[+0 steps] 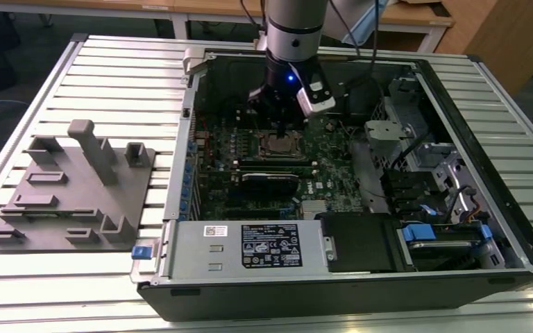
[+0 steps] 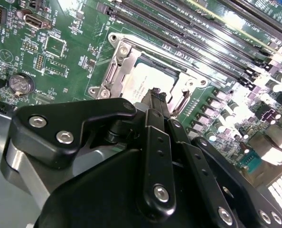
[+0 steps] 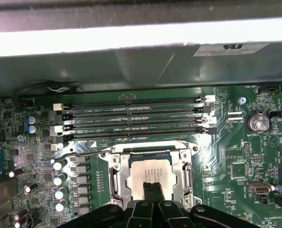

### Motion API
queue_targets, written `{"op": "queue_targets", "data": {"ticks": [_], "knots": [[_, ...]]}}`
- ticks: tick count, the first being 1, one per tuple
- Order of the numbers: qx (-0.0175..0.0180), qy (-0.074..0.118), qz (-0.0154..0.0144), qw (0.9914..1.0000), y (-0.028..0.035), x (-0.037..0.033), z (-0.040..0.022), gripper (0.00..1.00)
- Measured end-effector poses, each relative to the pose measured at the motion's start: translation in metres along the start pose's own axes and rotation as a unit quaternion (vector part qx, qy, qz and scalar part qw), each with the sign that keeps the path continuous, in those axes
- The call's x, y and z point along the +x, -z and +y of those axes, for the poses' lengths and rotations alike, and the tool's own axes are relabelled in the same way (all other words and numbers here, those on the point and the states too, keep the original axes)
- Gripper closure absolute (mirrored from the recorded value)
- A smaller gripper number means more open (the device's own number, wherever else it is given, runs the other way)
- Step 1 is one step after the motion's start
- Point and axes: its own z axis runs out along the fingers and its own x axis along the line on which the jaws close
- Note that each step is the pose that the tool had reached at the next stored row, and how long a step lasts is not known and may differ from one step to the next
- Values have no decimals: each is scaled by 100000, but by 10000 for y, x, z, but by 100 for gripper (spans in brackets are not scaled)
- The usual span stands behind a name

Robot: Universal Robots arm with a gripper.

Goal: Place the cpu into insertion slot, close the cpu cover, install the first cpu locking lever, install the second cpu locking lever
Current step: 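Install the first cpu locking lever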

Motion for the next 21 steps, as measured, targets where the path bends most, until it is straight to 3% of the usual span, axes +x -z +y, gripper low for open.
{"op": "queue_targets", "data": {"ticks": [15,21], "knots": [[-2,-2,-1,100000,178,-4,0,89],[-2,0,-1,100000,197,-4,0,89]]}}
